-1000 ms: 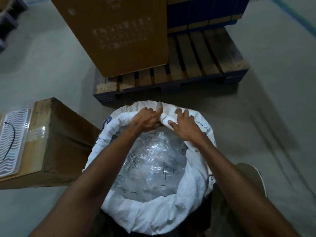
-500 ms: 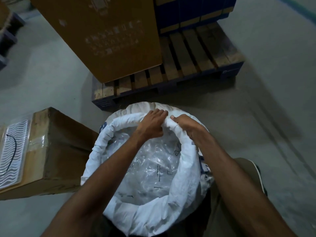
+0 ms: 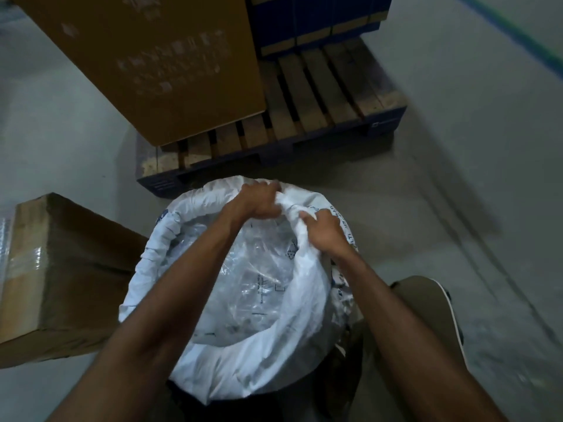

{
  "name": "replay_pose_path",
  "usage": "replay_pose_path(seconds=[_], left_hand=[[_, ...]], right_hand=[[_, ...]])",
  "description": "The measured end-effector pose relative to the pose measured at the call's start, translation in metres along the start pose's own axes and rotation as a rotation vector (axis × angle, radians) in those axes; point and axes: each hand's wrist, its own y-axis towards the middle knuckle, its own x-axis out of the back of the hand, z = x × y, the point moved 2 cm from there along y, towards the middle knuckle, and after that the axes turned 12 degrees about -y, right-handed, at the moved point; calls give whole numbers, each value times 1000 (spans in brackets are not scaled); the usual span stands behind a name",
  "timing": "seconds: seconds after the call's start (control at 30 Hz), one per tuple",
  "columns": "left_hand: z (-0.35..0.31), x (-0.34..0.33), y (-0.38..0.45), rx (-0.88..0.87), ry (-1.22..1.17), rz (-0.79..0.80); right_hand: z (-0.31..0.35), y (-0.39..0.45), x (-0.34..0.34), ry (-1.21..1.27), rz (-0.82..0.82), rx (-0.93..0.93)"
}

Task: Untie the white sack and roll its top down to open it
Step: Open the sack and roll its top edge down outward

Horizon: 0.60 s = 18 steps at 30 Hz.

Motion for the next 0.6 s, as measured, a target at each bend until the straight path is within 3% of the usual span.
replay_pose_path(seconds=[0.1,0.2,0.27,0.47,0.6], left_hand=[[-6,-10,-21,-374,134,-166],[-20,-33,-26,-482,247,-183],[-30,-40,-22,-421,196,-183],[-64,-36,-5,-55,380,78],[-74,-28,-3,0,405,185]], right_hand=[[2,5,6,344,83,-130],[1,-11,12,629,359,-330],[-3,-12,9,632,392,-319],[-26,-20,0,155,-36,-217],[-44,-40,-18,136,-2,-191]])
